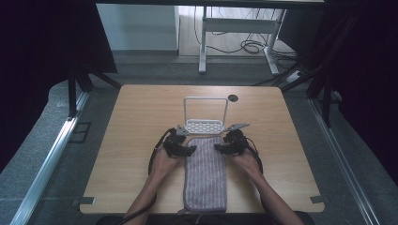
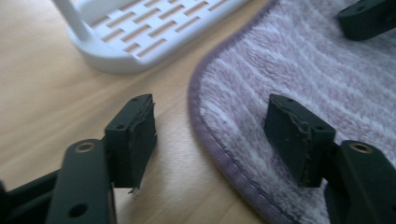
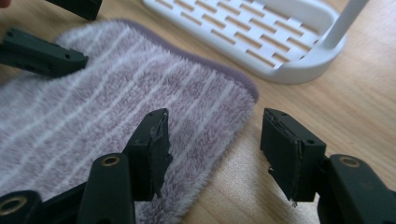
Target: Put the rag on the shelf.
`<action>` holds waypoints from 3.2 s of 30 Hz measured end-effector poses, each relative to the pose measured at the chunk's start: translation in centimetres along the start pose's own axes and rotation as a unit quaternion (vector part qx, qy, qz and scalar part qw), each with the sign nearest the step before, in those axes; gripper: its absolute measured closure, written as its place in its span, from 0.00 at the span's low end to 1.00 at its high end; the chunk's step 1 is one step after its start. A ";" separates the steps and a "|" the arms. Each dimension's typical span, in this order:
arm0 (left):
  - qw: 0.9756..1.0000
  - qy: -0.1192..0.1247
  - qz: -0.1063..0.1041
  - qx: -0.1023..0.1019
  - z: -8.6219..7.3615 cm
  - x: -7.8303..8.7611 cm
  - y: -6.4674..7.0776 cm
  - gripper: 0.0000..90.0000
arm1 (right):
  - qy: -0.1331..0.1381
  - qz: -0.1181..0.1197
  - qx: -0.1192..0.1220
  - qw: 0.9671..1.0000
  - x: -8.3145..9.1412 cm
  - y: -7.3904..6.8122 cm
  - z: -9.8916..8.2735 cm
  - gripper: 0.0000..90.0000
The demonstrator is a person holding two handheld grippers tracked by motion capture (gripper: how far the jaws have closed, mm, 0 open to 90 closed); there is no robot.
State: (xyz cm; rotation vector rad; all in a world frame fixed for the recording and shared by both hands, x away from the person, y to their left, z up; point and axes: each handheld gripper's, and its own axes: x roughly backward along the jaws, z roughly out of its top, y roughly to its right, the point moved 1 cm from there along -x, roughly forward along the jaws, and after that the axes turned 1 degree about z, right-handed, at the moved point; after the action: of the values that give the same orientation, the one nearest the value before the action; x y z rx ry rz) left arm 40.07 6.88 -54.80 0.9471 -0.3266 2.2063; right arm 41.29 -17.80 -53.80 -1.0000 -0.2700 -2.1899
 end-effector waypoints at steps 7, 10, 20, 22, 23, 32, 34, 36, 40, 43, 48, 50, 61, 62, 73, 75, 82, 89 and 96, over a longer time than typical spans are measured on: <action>1.000 0.003 -0.017 0.003 -0.1 0.3 0.9 0.67 | 0.003 0.010 0.023 1.000 -0.1 -0.9 -0.3 0.77; 0.999 0.006 -0.030 0.015 -0.2 0.3 1.2 0.83 | -0.005 0.023 0.027 0.999 -0.1 -1.3 -0.2 0.90; 0.999 0.013 -0.039 0.013 0.6 1.9 1.8 0.90 | 0.001 0.026 0.054 0.998 1.5 -2.1 0.4 0.94; 0.999 0.020 -0.036 0.004 1.0 2.7 1.9 0.90 | 0.011 0.030 0.054 0.998 2.3 -2.2 0.7 0.94; 0.999 0.025 -0.039 0.005 1.2 3.1 2.0 0.90 | 0.015 0.031 0.054 0.998 2.7 -2.3 0.9 0.93; 0.998 0.051 -0.042 -0.014 3.4 5.8 1.9 0.89 | 0.049 0.041 0.059 0.996 5.6 -2.2 2.3 0.93; 0.997 0.058 -0.043 -0.013 4.0 6.5 1.8 0.89 | 0.056 0.042 0.063 0.996 6.4 -2.2 2.8 0.93; 0.997 0.063 -0.038 -0.017 4.6 7.1 1.9 0.89 | 0.065 0.043 0.066 0.995 7.1 -2.2 3.3 0.93; 0.996 0.077 -0.034 -0.022 5.7 8.4 2.0 0.89 | 0.077 0.043 0.070 0.994 8.2 -2.2 4.2 0.93; 0.995 0.087 -0.033 -0.024 6.6 9.4 2.0 0.89 | 0.085 0.044 0.072 0.993 8.9 -2.1 4.9 0.94; 0.994 0.101 -0.035 -0.017 7.8 10.3 1.5 0.89 | 0.101 0.042 0.079 0.991 10.2 -1.9 6.2 0.94; 0.994 0.104 -0.031 -0.019 8.3 10.7 1.4 0.89 | 0.107 0.039 0.082 0.990 10.7 -1.9 6.8 0.94; 0.990 0.133 -0.008 -0.038 11.6 13.1 0.9 0.89 | 0.134 0.019 0.099 0.986 13.2 -1.6 10.0 0.94; 0.990 0.134 -0.007 -0.040 11.9 13.2 0.9 0.89 | 0.135 0.017 0.099 0.986 13.4 -1.5 10.3 0.94; 0.987 0.153 0.017 -0.055 15.3 15.2 -0.1 0.89 | 0.155 -0.009 0.111 0.982 15.1 -0.6 14.3 0.94; 0.986 0.154 0.023 -0.059 16.0 15.4 -0.3 0.89 | 0.158 -0.015 0.114 0.981 15.4 -0.6 15.1 0.94; 0.984 0.162 0.040 -0.055 18.0 16.3 -1.1 0.89 | 0.166 -0.032 0.121 0.978 16.2 -0.3 17.6 0.94; 0.985 0.161 0.050 -0.047 19.9 16.9 -1.9 0.88 | 0.174 -0.044 0.114 0.977 16.7 0.3 19.8 0.94; 0.986 0.152 0.058 -0.036 21.6 16.4 -3.0 0.88 | 0.175 -0.060 0.112 0.976 16.3 1.1 21.4 0.94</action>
State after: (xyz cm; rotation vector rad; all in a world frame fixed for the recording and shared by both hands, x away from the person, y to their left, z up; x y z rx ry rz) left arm 45.77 7.20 -28.11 0.5521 -0.3216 2.3863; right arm 47.07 -17.36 -27.47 -0.4736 -0.4090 -2.3350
